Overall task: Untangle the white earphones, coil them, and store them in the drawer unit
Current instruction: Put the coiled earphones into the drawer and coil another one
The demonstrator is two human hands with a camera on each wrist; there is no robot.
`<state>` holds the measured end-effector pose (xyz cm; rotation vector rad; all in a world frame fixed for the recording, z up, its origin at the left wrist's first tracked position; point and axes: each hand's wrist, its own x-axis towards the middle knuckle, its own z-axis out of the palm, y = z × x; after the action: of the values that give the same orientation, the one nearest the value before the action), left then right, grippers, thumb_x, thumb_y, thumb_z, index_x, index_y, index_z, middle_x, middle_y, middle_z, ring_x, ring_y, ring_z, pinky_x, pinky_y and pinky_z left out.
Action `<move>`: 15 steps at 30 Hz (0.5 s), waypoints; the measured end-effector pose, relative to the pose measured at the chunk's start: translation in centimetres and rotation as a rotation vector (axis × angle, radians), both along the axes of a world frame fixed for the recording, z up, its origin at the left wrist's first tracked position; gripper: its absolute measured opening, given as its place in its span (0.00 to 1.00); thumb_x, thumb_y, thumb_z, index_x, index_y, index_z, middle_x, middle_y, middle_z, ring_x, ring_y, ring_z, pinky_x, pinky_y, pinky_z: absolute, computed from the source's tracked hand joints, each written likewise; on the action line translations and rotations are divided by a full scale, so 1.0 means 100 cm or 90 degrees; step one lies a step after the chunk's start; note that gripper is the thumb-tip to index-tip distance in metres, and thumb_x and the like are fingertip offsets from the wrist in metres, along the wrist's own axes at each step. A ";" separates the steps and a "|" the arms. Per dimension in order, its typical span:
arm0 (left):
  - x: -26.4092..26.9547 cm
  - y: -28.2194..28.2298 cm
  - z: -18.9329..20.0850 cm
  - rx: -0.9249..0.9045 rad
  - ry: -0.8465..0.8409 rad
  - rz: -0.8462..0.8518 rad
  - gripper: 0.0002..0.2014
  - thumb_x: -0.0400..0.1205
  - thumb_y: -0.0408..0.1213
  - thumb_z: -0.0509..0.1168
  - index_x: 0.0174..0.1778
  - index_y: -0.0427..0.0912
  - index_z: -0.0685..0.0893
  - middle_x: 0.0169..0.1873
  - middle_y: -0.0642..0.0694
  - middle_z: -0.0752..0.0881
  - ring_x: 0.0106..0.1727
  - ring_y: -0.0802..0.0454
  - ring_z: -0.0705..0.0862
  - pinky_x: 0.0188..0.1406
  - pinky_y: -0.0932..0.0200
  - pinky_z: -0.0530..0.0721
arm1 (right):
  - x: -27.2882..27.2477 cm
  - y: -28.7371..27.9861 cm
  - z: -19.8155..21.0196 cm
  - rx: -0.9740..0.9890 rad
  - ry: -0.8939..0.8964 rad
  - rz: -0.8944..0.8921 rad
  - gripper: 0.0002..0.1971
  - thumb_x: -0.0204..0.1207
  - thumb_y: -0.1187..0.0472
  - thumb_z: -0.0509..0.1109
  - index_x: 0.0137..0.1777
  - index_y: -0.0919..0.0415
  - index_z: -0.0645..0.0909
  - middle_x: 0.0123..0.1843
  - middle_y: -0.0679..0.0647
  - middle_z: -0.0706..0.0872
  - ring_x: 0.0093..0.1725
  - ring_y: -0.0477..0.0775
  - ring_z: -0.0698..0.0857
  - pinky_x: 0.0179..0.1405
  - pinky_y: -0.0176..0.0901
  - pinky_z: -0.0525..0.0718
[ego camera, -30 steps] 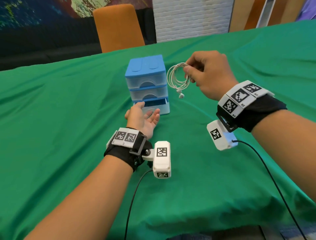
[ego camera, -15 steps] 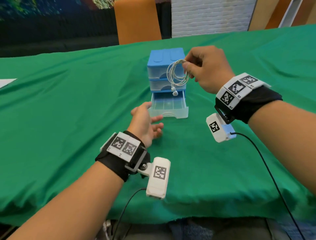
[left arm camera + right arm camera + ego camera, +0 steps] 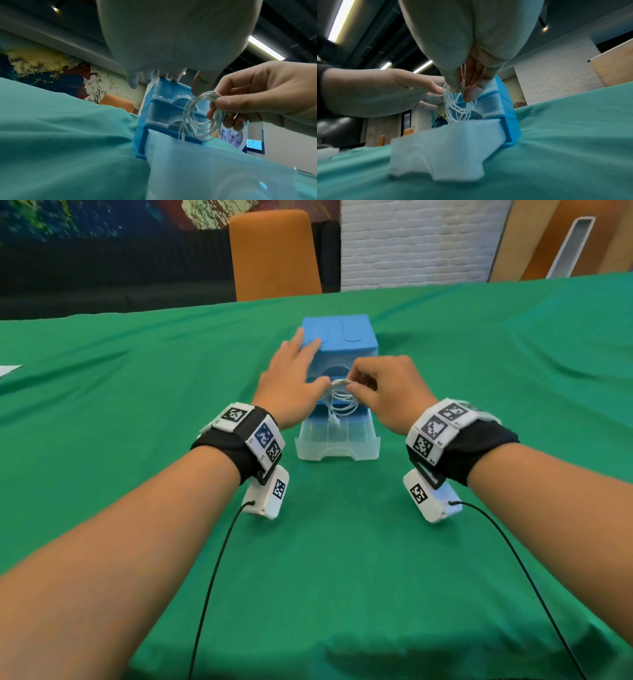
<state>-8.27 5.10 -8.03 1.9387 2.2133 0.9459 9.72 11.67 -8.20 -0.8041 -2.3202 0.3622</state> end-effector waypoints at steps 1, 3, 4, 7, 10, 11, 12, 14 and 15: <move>-0.002 0.002 -0.002 -0.023 0.027 -0.010 0.37 0.82 0.50 0.61 0.88 0.53 0.58 0.89 0.51 0.50 0.89 0.48 0.51 0.85 0.39 0.57 | 0.000 0.000 -0.004 0.011 -0.027 0.013 0.05 0.80 0.60 0.73 0.44 0.60 0.85 0.36 0.53 0.88 0.37 0.54 0.84 0.44 0.50 0.84; -0.002 0.003 -0.003 -0.030 0.045 -0.020 0.36 0.84 0.46 0.62 0.89 0.52 0.55 0.89 0.52 0.50 0.88 0.48 0.56 0.83 0.42 0.63 | -0.001 0.001 -0.009 0.028 -0.092 0.044 0.05 0.80 0.59 0.74 0.45 0.60 0.87 0.39 0.53 0.90 0.39 0.54 0.86 0.45 0.50 0.84; -0.001 0.002 -0.003 -0.028 0.046 -0.022 0.36 0.85 0.45 0.61 0.89 0.53 0.54 0.89 0.53 0.50 0.86 0.48 0.60 0.80 0.44 0.67 | -0.001 0.000 -0.009 0.037 -0.119 0.059 0.05 0.79 0.59 0.74 0.46 0.60 0.87 0.41 0.53 0.90 0.41 0.54 0.86 0.46 0.50 0.84; 0.003 0.000 -0.007 -0.025 0.063 -0.014 0.38 0.83 0.46 0.64 0.88 0.54 0.52 0.88 0.57 0.47 0.78 0.46 0.72 0.62 0.50 0.77 | -0.004 -0.001 -0.007 0.073 -0.207 0.093 0.05 0.77 0.60 0.75 0.49 0.59 0.90 0.44 0.54 0.91 0.45 0.57 0.86 0.46 0.49 0.82; 0.005 0.000 -0.013 -0.032 0.092 -0.015 0.45 0.79 0.44 0.70 0.88 0.54 0.50 0.88 0.57 0.45 0.60 0.40 0.82 0.46 0.52 0.77 | -0.007 -0.005 -0.008 0.081 -0.347 0.107 0.05 0.75 0.60 0.76 0.50 0.55 0.91 0.45 0.52 0.92 0.48 0.58 0.87 0.48 0.51 0.84; 0.005 -0.001 -0.014 -0.037 0.102 -0.016 0.47 0.77 0.43 0.72 0.88 0.54 0.49 0.88 0.56 0.45 0.52 0.38 0.83 0.41 0.52 0.77 | -0.006 -0.006 -0.008 0.076 -0.378 0.107 0.06 0.76 0.59 0.76 0.51 0.54 0.91 0.45 0.52 0.92 0.49 0.58 0.88 0.50 0.52 0.85; 0.005 -0.001 -0.016 -0.041 0.115 -0.016 0.50 0.76 0.42 0.74 0.88 0.54 0.48 0.88 0.56 0.44 0.46 0.37 0.82 0.36 0.51 0.77 | -0.005 -0.007 -0.007 0.067 -0.399 0.105 0.07 0.76 0.58 0.76 0.52 0.53 0.91 0.46 0.52 0.92 0.50 0.57 0.88 0.51 0.52 0.86; 0.004 -0.001 -0.017 -0.046 0.132 -0.013 0.54 0.73 0.42 0.78 0.87 0.55 0.47 0.88 0.54 0.43 0.37 0.37 0.81 0.31 0.50 0.79 | -0.002 -0.008 -0.002 0.037 -0.415 0.101 0.09 0.78 0.56 0.73 0.56 0.52 0.91 0.51 0.50 0.92 0.54 0.56 0.87 0.56 0.49 0.84; 0.003 -0.001 -0.017 -0.049 0.132 -0.012 0.55 0.72 0.42 0.79 0.87 0.54 0.47 0.88 0.54 0.43 0.36 0.38 0.80 0.30 0.50 0.79 | 0.000 -0.008 0.000 0.019 -0.418 0.100 0.11 0.79 0.55 0.71 0.58 0.51 0.90 0.53 0.49 0.92 0.56 0.55 0.86 0.59 0.48 0.83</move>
<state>-7.94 4.99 -9.74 2.1048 2.2935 0.6731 9.76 10.84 -8.22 -0.8112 -3.0019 0.1354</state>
